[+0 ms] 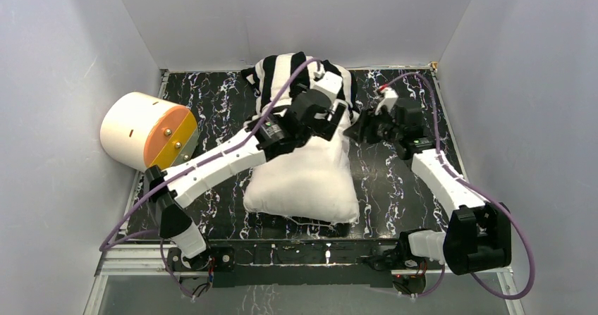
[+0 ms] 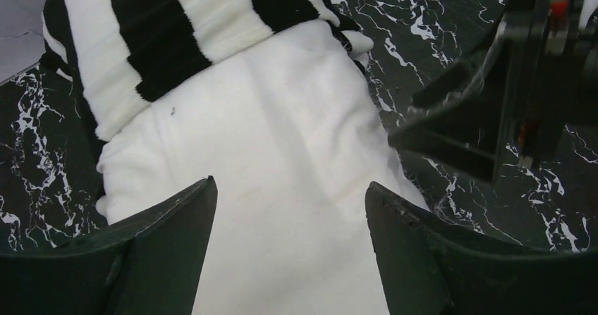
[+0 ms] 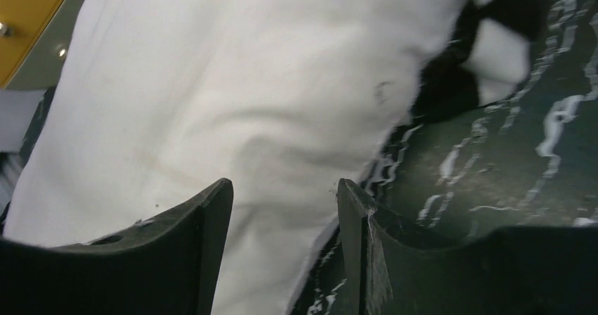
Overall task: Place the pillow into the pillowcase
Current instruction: Stuff the pillow into the pillowcase.
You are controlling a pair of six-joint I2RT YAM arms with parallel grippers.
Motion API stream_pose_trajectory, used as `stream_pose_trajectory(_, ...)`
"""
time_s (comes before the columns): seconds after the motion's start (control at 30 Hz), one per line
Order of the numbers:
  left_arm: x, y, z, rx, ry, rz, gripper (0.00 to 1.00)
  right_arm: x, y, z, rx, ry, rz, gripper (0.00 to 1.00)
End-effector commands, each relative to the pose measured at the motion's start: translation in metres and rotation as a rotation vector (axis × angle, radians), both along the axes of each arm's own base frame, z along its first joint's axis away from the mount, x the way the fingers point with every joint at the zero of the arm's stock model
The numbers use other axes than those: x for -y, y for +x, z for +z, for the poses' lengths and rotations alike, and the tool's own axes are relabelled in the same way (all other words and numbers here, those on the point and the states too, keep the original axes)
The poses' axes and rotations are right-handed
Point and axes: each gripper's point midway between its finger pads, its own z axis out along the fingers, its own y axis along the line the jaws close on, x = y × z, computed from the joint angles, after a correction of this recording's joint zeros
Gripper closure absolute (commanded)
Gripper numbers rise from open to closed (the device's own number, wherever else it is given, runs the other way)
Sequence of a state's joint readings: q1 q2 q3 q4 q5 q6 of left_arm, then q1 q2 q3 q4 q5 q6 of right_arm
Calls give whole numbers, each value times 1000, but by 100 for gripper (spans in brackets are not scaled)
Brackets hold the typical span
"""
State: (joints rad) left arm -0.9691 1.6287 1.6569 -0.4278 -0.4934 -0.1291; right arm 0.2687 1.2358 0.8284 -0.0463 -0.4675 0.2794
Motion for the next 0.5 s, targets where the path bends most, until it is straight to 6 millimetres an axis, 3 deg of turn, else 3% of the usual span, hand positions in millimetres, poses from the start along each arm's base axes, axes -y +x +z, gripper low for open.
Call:
stream_pose_trajectory(0.0,15,1,-29,-1,100,81,23,46,52,47,245,-11,-113,35)
stream_pose_trajectory(0.1,37,14,-50,13,124,84,20,68,72,44,291,-14,-147,35)
stream_pose_trajectory(0.2,55,35,-82,29,206,92,18,68,85,39,417,-26,-90,35)
stream_pose_trajectory(0.33,35,69,-133,-24,306,215,20,66,109,18,512,-88,-27,40)
stream_pose_trajectory(0.37,25,76,-144,-45,319,243,24,65,115,14,522,-99,-5,42)
stream_pose_trajectory(0.4,15,80,-150,-62,321,266,35,65,121,8,531,-124,17,42)
stream_pose_trajectory(0.47,-4,85,-150,-79,291,316,75,63,131,3,572,-155,59,43)
